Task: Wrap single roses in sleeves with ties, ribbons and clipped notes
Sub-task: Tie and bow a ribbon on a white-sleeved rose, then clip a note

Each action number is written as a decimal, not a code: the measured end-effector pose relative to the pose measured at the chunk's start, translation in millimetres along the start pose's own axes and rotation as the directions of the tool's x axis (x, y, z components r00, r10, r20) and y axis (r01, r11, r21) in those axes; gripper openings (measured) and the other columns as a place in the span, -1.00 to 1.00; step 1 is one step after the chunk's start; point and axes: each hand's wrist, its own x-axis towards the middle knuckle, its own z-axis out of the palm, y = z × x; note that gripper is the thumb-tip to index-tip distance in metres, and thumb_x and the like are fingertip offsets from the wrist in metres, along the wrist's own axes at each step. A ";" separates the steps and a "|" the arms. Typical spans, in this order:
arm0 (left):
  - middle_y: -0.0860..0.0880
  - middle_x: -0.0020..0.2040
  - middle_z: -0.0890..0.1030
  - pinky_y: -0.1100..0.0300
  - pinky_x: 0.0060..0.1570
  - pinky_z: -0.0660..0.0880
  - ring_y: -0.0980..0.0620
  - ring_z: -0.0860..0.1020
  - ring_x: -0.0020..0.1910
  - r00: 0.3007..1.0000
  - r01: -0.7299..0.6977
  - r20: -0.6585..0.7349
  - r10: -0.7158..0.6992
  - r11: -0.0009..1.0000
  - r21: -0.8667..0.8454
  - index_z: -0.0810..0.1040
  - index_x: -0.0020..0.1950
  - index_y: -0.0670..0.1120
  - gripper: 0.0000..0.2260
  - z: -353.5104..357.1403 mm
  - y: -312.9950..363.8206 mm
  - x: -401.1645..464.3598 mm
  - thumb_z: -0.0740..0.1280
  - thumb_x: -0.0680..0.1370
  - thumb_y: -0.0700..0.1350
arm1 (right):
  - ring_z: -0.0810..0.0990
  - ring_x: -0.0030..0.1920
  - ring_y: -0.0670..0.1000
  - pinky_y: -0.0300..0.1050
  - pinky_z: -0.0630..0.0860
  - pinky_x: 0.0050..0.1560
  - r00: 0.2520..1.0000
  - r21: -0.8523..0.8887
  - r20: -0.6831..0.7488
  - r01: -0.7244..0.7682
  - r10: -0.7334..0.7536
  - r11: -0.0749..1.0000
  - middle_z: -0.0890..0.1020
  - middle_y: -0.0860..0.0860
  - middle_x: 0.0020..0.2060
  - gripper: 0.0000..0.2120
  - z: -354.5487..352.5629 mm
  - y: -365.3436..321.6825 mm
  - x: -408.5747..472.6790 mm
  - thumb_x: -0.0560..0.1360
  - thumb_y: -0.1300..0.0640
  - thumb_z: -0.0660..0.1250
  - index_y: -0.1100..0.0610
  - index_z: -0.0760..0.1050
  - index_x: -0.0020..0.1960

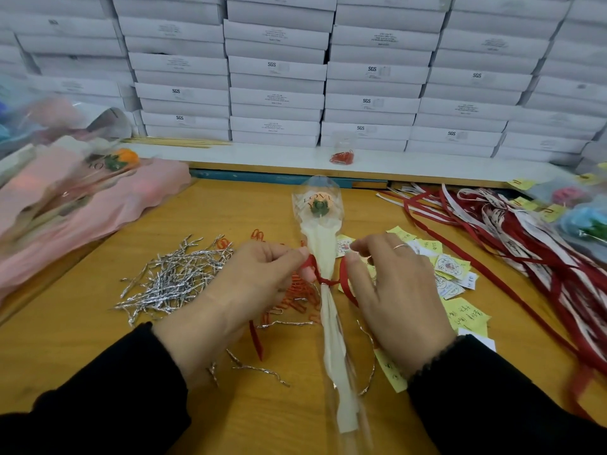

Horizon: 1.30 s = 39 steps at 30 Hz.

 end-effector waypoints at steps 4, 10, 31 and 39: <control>-0.02 -0.51 0.20 0.29 -0.57 0.07 0.12 0.17 -0.62 0.997 0.059 0.049 -0.056 0.997 -0.052 0.54 -0.36 -0.20 -0.62 -1.8 1.2 -0.3 0.21 0.59 -0.04 | 0.40 0.19 -0.04 -0.10 0.18 0.19 0.992 -0.109 0.120 0.062 -0.048 0.992 0.48 -0.12 0.10 -0.52 3.9 -0.9 1.0 0.49 -0.24 -0.05 -0.04 0.39 0.25; 0.03 -0.59 0.26 0.34 -0.60 0.17 0.12 0.21 -0.64 0.989 0.069 0.120 -0.090 0.983 0.168 0.62 -0.36 -0.18 -0.66 -11.7 6.0 0.8 0.26 0.57 -0.11 | 0.45 0.07 0.02 -0.09 0.14 0.10 0.988 -0.209 0.146 0.088 -0.058 0.974 0.54 -0.06 -0.06 -0.82 5.1 7.3 4.3 0.45 0.27 0.10 -0.01 0.33 -0.10; -0.01 -0.49 0.40 0.36 -0.63 0.09 0.16 0.25 -0.62 0.997 0.019 0.072 0.014 0.898 -0.440 0.61 -0.06 -0.23 -0.83 -2.9 -0.5 6.0 0.22 0.52 -0.26 | 0.47 0.00 0.07 -0.04 0.38 -0.04 0.972 0.004 0.213 0.105 -0.103 0.994 0.42 -0.04 -0.09 -0.90 7.9 -5.5 -0.7 0.59 0.10 0.10 0.05 0.37 -0.05; 0.04 -0.46 0.55 0.43 -0.49 0.41 0.22 0.46 -0.53 0.936 -0.200 -0.298 0.188 0.980 -0.009 0.64 -0.20 -0.13 -0.88 7.0 -13.2 8.4 0.38 0.46 -0.33 | 0.38 -0.11 -0.04 -0.16 0.32 -0.09 0.941 0.234 0.273 0.139 -0.203 0.962 0.38 -0.06 -0.15 -0.87 5.8 -16.0 -5.0 0.58 0.19 0.15 0.03 0.28 -0.12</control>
